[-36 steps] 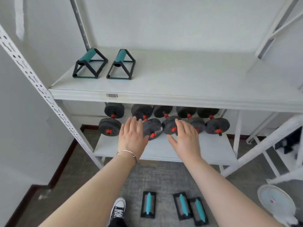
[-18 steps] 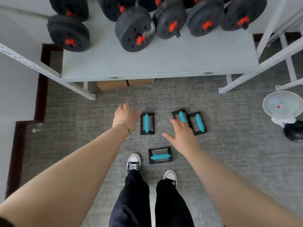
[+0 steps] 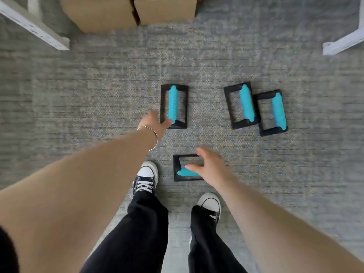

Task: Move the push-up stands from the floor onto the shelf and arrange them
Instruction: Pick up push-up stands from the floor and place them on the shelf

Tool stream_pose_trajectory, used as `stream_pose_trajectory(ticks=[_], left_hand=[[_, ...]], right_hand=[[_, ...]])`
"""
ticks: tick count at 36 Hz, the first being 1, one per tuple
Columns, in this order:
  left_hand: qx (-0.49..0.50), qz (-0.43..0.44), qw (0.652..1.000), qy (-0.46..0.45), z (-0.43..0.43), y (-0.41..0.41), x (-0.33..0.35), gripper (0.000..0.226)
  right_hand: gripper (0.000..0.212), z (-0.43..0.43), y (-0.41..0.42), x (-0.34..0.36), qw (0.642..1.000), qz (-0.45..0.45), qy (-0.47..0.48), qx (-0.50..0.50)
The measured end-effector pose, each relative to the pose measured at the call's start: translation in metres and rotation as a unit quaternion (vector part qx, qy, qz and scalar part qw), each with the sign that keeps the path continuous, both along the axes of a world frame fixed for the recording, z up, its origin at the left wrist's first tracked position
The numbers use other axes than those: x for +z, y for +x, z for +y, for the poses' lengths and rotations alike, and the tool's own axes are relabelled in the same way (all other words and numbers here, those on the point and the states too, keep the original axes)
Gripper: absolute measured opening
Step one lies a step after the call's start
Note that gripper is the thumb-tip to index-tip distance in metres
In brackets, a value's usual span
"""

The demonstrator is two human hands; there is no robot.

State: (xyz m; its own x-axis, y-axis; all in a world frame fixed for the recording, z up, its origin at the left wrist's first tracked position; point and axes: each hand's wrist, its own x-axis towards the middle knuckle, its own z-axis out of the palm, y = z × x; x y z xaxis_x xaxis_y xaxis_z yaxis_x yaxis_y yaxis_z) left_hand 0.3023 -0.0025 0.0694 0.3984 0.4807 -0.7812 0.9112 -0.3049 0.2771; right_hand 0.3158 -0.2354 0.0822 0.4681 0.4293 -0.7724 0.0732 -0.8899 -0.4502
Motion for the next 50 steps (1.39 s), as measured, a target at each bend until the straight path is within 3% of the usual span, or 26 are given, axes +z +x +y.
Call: stream_pose_trajectory(ticks=[4, 15, 19, 24, 29, 38, 42, 45, 48, 50], left_hand=[[-0.051, 0.01, 0.999, 0.007, -0.008, -0.003, -0.056, 0.059], [0.004, -0.032, 0.998, 0.061, -0.019, -0.001, -0.125, 0.064], [0.025, -0.067, 0.997, 0.034, -0.014, 0.002, -0.131, 0.058], [0.027, -0.1, 0.994, 0.025, -0.014, 0.004, -0.131, 0.032], [0.048, -0.1, 0.994, 0.023, -0.016, 0.0, -0.108, 0.027], [0.062, -0.091, 0.994, 0.014, -0.023, -0.026, 0.046, 0.016], [0.073, -0.105, 0.992, 0.012, -0.03, -0.035, 0.137, 0.015], [0.087, -0.128, 0.988, 0.019, -0.039, -0.032, 0.225, 0.022], [0.092, -0.174, 0.98, 0.03, -0.047, -0.024, 0.318, 0.026], [0.086, -0.209, 0.973, 0.038, -0.054, -0.018, 0.379, 0.021]], right_hand=[[0.08, -0.007, -0.008, -0.055, 0.998, 0.014, -0.018, 0.057], [0.067, -0.009, -0.02, -0.126, 0.976, 0.047, -0.041, 0.207], [0.058, -0.012, -0.022, -0.13, 0.975, 0.045, -0.04, 0.214], [0.054, -0.012, -0.021, -0.133, 0.973, 0.052, -0.04, 0.223], [0.04, -0.014, -0.016, -0.117, 0.988, 0.037, -0.023, 0.151], [0.033, -0.023, 0.021, 0.031, 0.991, -0.04, 0.008, -0.124], [0.045, -0.026, 0.04, 0.127, 0.966, -0.025, 0.035, -0.257], [0.051, -0.027, 0.054, 0.221, 0.912, 0.026, 0.099, -0.396], [0.057, -0.028, 0.069, 0.313, 0.895, 0.036, 0.142, -0.421], [0.047, -0.028, 0.078, 0.372, 0.894, 0.039, 0.175, -0.411]])
